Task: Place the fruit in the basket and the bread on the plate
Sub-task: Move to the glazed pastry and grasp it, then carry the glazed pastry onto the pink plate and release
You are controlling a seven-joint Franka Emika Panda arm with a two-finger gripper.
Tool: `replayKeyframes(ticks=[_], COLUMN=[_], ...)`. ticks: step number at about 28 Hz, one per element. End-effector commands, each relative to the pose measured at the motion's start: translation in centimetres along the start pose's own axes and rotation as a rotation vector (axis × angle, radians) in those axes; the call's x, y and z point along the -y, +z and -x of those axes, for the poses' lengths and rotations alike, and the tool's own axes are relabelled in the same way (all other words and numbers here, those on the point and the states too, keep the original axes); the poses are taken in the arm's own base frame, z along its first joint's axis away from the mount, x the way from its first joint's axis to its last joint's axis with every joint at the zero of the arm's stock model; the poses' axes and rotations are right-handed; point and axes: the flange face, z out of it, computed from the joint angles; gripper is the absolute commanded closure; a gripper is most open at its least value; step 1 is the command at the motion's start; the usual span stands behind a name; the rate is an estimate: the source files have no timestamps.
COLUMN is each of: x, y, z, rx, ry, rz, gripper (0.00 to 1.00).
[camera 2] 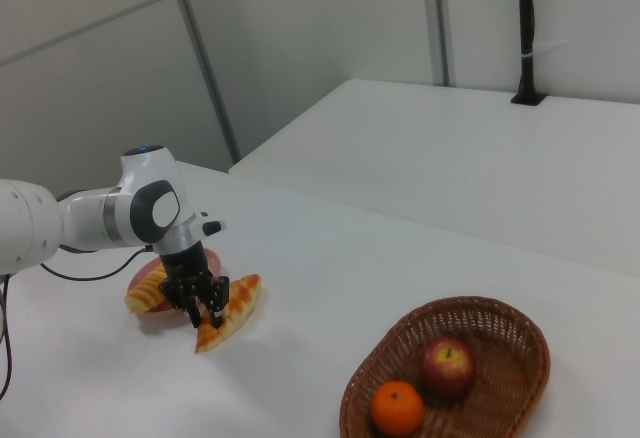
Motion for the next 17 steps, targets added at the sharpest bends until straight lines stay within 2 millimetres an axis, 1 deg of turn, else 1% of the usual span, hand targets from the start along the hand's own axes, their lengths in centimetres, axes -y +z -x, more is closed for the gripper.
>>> replayKeyframes(ticks=[1, 5, 9, 10, 11, 15, 16, 17], x=[-0.3, -0.9, -1.3, -1.4, -1.5, -1.7, -1.5, -1.4], y=[0.2, -0.3, -2.6, -3.5, -5.3, -9.3, -10.9, -11.6], z=[1.0, 1.1, 1.6, 1.6, 1.7, 2.3, 2.4, 2.5], rx=[0.049, 0.053, 0.035, 0.023, -0.008, -0.060, -0.082, -0.091], ry=[0.028, 0.037, 0.053, 0.060, 0.078, 0.091, 0.088, 0.084], rz=[0.019, 0.019, 0.018, 0.019, 0.017, 0.013, 0.011, 0.010], gripper=[1.00, 1.00, 1.00, 1.00, 1.00, 1.00, 1.00, 1.00])
